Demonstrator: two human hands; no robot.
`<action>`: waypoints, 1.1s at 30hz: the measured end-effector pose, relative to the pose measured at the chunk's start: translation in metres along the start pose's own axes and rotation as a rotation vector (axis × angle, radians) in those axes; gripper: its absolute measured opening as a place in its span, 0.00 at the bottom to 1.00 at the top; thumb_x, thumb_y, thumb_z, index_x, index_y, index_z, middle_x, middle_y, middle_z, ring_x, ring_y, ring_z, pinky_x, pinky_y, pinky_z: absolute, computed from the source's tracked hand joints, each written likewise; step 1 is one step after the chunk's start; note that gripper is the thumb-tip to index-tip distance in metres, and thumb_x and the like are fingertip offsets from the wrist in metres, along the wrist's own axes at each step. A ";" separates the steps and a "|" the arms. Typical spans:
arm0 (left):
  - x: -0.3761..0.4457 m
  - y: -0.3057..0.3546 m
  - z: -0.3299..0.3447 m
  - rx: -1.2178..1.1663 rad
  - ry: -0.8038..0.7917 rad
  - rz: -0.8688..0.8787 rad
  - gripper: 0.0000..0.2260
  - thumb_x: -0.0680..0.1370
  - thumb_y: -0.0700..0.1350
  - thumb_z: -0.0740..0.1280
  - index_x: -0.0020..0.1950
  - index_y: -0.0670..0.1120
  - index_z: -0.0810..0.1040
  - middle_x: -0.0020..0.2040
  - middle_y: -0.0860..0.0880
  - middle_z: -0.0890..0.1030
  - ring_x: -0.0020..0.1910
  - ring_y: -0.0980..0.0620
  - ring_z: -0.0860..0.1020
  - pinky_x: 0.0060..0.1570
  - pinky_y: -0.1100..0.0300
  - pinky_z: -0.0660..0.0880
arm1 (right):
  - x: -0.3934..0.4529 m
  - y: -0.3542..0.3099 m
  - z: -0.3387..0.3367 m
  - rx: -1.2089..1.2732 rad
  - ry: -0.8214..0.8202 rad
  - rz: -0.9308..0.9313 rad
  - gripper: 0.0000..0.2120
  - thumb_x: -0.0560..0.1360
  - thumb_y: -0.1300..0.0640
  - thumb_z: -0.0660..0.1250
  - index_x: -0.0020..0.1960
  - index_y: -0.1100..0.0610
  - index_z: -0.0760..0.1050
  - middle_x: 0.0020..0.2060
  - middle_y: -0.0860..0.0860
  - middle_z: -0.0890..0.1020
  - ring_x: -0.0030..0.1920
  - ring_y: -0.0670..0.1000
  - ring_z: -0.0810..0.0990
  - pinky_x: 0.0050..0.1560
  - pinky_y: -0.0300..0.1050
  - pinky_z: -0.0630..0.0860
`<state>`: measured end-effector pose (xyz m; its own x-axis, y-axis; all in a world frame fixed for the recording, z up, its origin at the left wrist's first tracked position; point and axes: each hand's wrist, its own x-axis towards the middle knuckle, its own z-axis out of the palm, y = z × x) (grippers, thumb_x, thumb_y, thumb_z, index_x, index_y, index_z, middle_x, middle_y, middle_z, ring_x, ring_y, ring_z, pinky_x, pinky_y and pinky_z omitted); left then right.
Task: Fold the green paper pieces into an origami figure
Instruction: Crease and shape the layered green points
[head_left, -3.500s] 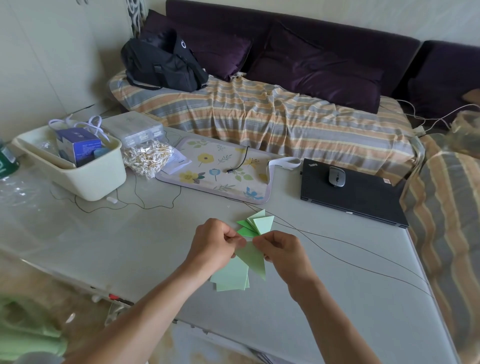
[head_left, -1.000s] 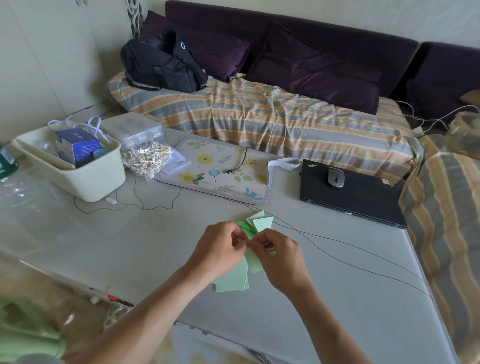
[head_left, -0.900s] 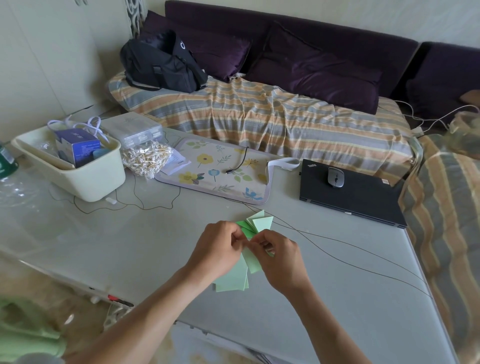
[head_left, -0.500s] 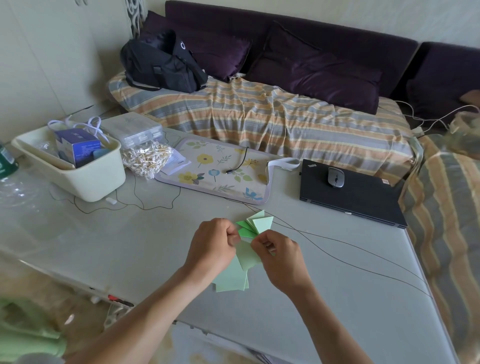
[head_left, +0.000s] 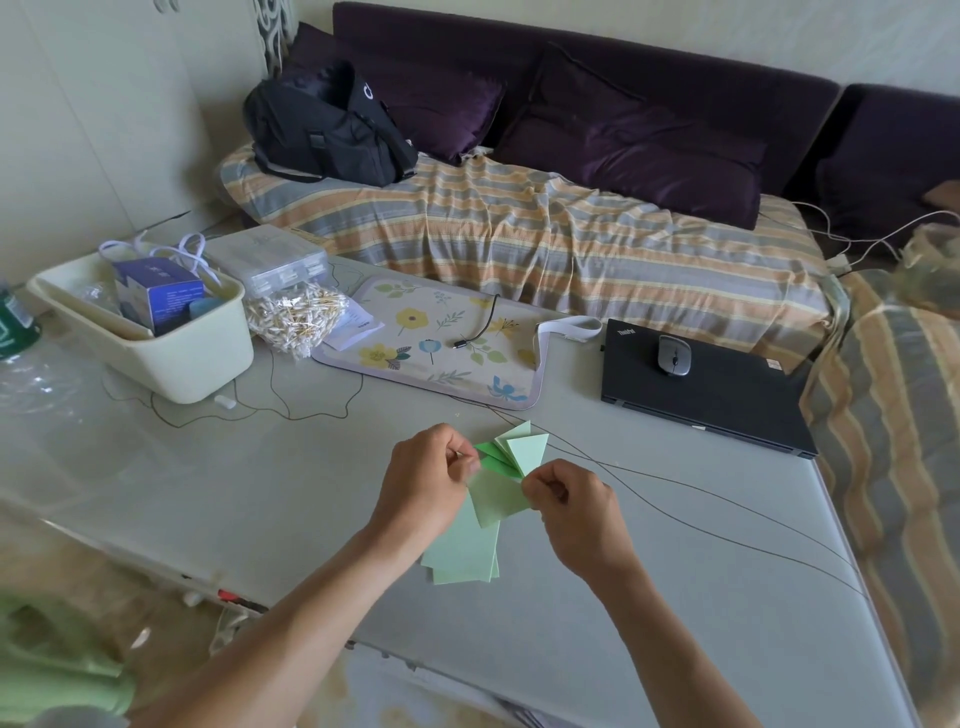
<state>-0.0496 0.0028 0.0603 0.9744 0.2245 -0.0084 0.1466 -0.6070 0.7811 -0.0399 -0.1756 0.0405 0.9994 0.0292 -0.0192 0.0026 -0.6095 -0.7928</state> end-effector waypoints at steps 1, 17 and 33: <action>0.000 0.000 0.000 -0.042 -0.011 -0.021 0.04 0.77 0.44 0.72 0.48 0.50 0.78 0.38 0.56 0.81 0.37 0.55 0.80 0.34 0.73 0.70 | -0.001 0.001 -0.001 0.007 -0.006 0.011 0.07 0.76 0.61 0.67 0.40 0.60 0.80 0.29 0.46 0.77 0.30 0.45 0.71 0.31 0.33 0.67; -0.003 -0.006 0.003 -0.198 -0.179 -0.252 0.08 0.77 0.37 0.72 0.43 0.33 0.77 0.33 0.42 0.85 0.28 0.46 0.83 0.28 0.62 0.77 | -0.004 0.001 -0.006 0.321 -0.125 0.190 0.04 0.76 0.61 0.70 0.43 0.57 0.83 0.33 0.53 0.85 0.36 0.50 0.84 0.45 0.47 0.80; 0.000 -0.015 0.010 -0.130 -0.174 -0.253 0.06 0.77 0.37 0.72 0.46 0.34 0.80 0.34 0.41 0.85 0.26 0.48 0.81 0.29 0.60 0.79 | 0.000 0.014 0.001 0.219 -0.177 0.231 0.09 0.75 0.67 0.67 0.46 0.57 0.83 0.32 0.50 0.84 0.32 0.50 0.82 0.45 0.51 0.82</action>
<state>-0.0500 0.0045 0.0423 0.9260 0.2153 -0.3101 0.3757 -0.4436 0.8137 -0.0394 -0.1833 0.0291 0.9513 0.0589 -0.3025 -0.2487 -0.4327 -0.8665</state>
